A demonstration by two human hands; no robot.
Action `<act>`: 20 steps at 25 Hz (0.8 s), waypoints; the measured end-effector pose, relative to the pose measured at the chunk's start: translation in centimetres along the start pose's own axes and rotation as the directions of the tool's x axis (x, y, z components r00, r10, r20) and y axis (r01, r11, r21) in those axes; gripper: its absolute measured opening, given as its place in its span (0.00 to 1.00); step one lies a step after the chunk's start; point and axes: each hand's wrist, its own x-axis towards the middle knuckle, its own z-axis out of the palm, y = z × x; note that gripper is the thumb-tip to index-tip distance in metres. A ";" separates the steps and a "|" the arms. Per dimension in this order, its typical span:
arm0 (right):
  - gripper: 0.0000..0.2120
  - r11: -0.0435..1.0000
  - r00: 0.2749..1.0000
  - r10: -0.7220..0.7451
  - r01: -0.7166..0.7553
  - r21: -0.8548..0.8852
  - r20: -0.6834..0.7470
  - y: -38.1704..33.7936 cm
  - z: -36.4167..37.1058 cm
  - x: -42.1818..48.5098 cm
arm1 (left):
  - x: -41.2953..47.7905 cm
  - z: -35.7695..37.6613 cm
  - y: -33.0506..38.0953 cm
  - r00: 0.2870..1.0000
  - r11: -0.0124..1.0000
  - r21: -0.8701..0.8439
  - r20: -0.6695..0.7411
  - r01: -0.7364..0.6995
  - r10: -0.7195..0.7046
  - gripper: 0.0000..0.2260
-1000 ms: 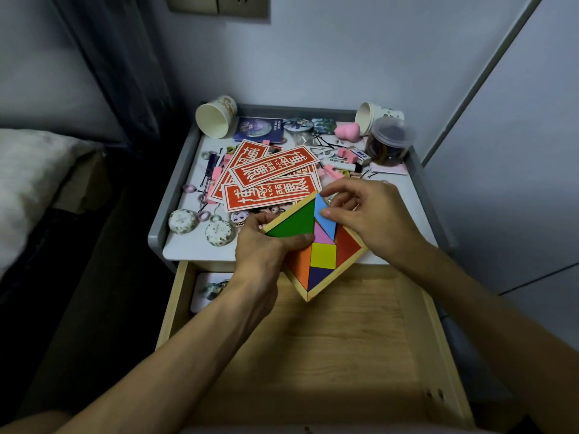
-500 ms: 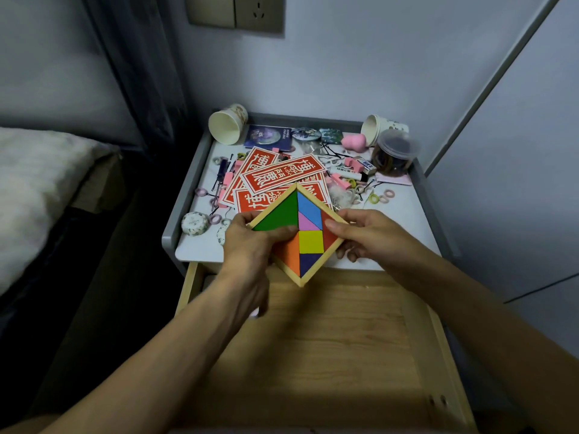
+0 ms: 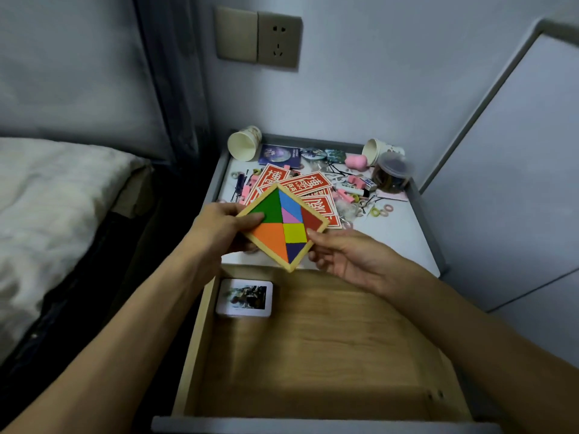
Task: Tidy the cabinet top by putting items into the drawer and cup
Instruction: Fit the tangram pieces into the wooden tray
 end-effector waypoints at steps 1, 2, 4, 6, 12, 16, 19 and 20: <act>0.09 1.000 1.000 0.004 -0.004 0.002 0.001 0.2 0.5 -0.1 | -0.1 0.0 0.2 1.000 0.999 -0.030 0.012 0.013 -0.013 0.13; 0.07 0.999 1.000 -0.003 0.003 -0.032 -0.014 0.6 1.0 -0.1 | -0.3 -0.1 0.3 0.999 1.000 -0.017 0.034 0.016 -0.015 0.13; 0.06 0.984 0.998 -0.047 0.037 -0.175 -0.052 0.9 1.5 -0.3 | -0.4 -0.1 0.3 0.997 0.991 0.130 0.070 -0.023 0.014 0.12; 0.07 0.955 0.998 -0.061 0.049 -0.293 -0.033 0.6 1.5 -0.6 | -0.2 -0.6 0.0 0.995 0.928 0.360 0.047 -0.099 0.088 0.12; 0.07 0.817 0.986 0.140 -0.063 -0.574 0.091 6.2 0.3 -2.1 | -0.1 -2.1 -2.8 0.984 0.098 0.990 -0.113 0.100 0.139 0.26; 0.07 0.807 0.951 0.309 -0.246 -0.537 0.028 13.5 0.4 -1.3 | -0.2 -2.2 -5.1 0.995 -0.057 0.993 -0.100 0.101 0.021 0.16; 0.04 0.780 0.919 0.393 -0.348 -0.520 -0.025 15.8 0.8 0.2 | 0.0 -2.6 -7.0 0.991 -0.032 0.994 -0.108 0.106 -0.083 0.13; 0.03 0.762 0.911 0.411 -0.366 -0.534 -0.037 16.3 1.1 0.6 | -0.1 -2.6 -7.6 0.988 -0.023 0.994 -0.108 0.106 -0.108 0.12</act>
